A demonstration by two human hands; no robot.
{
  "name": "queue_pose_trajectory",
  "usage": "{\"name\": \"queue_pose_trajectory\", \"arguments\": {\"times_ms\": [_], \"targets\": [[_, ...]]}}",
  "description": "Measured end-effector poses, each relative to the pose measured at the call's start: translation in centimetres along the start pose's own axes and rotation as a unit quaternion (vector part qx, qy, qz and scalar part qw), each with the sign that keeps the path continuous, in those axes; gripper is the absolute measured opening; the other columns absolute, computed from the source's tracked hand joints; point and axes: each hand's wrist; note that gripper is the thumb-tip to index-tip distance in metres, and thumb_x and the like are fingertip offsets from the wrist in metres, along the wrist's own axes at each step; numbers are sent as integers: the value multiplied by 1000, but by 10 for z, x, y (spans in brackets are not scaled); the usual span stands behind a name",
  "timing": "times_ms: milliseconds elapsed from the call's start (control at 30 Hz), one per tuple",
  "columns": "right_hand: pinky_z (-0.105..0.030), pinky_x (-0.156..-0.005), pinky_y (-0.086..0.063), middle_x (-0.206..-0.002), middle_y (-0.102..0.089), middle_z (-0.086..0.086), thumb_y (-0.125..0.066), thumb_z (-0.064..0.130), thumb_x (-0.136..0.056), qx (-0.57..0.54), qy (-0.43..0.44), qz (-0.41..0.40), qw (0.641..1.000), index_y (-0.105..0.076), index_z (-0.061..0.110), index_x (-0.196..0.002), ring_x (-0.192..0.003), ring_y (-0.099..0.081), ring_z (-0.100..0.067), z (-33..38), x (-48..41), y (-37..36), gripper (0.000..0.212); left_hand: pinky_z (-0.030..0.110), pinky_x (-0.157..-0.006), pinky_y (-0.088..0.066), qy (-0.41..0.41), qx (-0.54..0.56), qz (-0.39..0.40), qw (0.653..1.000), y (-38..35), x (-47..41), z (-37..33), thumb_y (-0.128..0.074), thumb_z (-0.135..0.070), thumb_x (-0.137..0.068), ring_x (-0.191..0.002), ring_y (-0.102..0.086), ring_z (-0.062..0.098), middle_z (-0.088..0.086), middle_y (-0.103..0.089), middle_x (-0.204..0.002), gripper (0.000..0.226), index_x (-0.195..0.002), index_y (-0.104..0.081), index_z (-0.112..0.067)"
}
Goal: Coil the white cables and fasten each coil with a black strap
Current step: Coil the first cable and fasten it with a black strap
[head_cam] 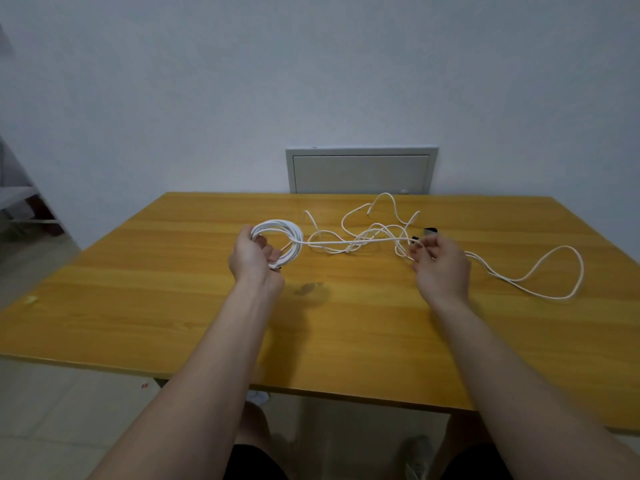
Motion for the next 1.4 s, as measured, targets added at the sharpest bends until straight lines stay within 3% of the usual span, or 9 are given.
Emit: {"name": "queue_pose_trajectory", "arguments": {"times_ms": [167, 300, 400, 667, 900, 1067, 1167, 1267, 1400], "targets": [[-24, -70, -60, -88, -66, -5, -70, 0, -91, -214, -78, -71, 971, -64, 14, -87, -83, -69, -22, 8, 8, -16, 16, 19, -35, -18, 72, 6, 70, 995, -17, 18, 27, -56, -17, -99, -35, -20, 8, -7, -33, -46, 34, -67, -45, -19], [-37, -66, -52, -67, -66, -3, -76, -5, -83, -252, -99, -16, 962, -70, 10, -80, -64, -61, -17, 12, 10, -34, 17, 19, -34, -18, 114, 4, 101, 988, -28, 29, 54, -56, -17, -99, -34, -21, 7, -8, -31, -46, 35, -66, -45, -19], [-21, -65, -52, -72, -73, 3, -75, -3, -86, -310, -118, 20, 943, -72, 8, -87, -65, -67, -5, 16, 14, -45, 11, 18, -33, -19, 125, 1, 117, 985, -33, 29, 73, -56, -18, -100, -34, -21, 7, -8, -30, -47, 32, -69, -48, -18], [-21, -57, -56, -78, -75, -4, -67, -3, -91, -492, -235, 137, 827, -62, 11, -98, -62, -70, -12, 11, 19, -52, 16, 19, -35, -21, 108, -6, 122, 987, -23, 4, 107, -56, -20, -103, -38, -23, 6, -7, -32, -51, 27, -76, -52, -17], [-28, -64, -55, -79, -73, -8, -65, -4, -89, -433, -244, 218, 840, -65, 9, -104, -66, -68, -18, 4, 22, -55, 21, 22, -40, -37, 99, -46, 101, 989, -7, -8, 122, -59, -26, -102, -48, -51, 11, 2, -57, -70, 17, -92, -60, -12], [-33, -74, -51, -83, -72, -14, -48, -6, -90, -432, -212, 206, 852, -69, 5, -95, -76, -66, -26, 0, 29, -64, 25, 32, -58, -44, 87, -46, 98, 990, -5, -16, 124, -63, -30, -97, -65, -54, 17, 13, -56, -90, 19, -100, -62, -11], [-35, -84, -51, -97, -72, -15, -44, 3, -88, -459, -185, 223, 840, -68, -1, -109, -91, -65, -27, -1, 34, -65, 32, 30, -53, -45, 77, -29, 79, 993, -6, -15, 119, -61, -25, -98, -59, -49, 15, 10, -54, -82, 14, -97, -62, -11], [-27, -81, -52, -87, -72, -4, -64, 1, -74, -366, -78, 274, 886, -71, 5, -108, -87, -65, -18, -1, 40, -68, 35, 20, -40, -38, 61, -7, 66, 996, -8, -11, 113, -55, -20, -103, -42, -36, 8, -1, -43, -60, 17, -88, -58, -13], [-29, -84, -55, -94, -76, -9, -70, -4, -88, -253, -12, 218, 943, -73, 9, -111, -90, -67, -15, -4, 45, -74, 27, 23, -45, -35, 6, -58, 74, 996, -6, -8, 116, -48, -29, -108, -49, -39, 9, -2, -43, -61, 27, -86, -59, -15]]}}
Point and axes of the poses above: each hand's wrist, its own x-axis away from the middle knuckle, its own y-axis out of the back of the hand, z = x × y
